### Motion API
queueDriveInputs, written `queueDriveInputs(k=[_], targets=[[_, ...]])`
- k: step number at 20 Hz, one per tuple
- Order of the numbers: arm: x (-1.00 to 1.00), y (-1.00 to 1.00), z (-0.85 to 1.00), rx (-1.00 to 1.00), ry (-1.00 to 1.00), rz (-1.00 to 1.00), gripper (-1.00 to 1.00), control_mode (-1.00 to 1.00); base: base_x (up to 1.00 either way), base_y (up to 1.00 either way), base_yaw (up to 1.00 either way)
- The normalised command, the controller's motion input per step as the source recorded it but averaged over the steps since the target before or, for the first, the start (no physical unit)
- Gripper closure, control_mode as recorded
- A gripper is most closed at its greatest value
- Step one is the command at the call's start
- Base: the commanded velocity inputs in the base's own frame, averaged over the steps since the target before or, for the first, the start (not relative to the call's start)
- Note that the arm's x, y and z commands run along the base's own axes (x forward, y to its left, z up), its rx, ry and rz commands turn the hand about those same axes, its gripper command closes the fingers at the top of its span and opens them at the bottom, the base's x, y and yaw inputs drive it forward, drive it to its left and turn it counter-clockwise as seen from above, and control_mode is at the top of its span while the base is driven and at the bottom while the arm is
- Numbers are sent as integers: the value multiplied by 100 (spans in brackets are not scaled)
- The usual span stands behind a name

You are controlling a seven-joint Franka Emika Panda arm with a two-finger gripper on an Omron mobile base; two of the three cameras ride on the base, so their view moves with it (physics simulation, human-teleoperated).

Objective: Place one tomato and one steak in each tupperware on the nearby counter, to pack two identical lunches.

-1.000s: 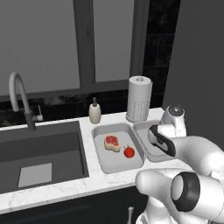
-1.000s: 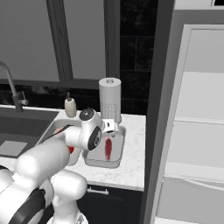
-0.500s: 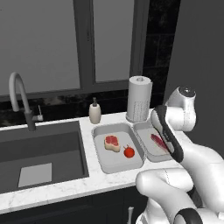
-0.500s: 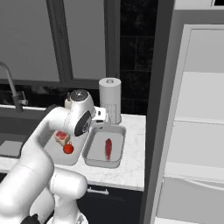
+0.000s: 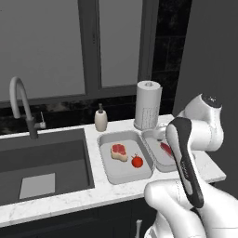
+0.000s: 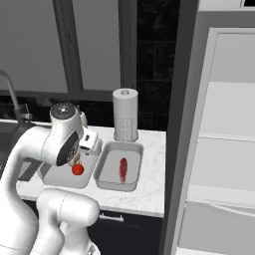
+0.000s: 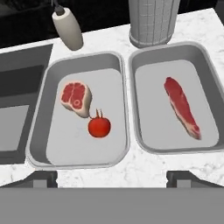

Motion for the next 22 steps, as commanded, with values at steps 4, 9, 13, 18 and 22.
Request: queueDriveInputs(k=[4,9,13,18,22], targets=[[-100,5,8,-8,0,-17,-100,-100,0,0,0],[-100,0,32,-4,0,-5,-100,-100,0,0,0],[-50,0,9,-2,-2,0,-100,100,-50,0,2],[0,0,0,0,0,0,-100,100,-100,0,12],[0,0,0,0,0,0,-100,100,-100,-16,7]])
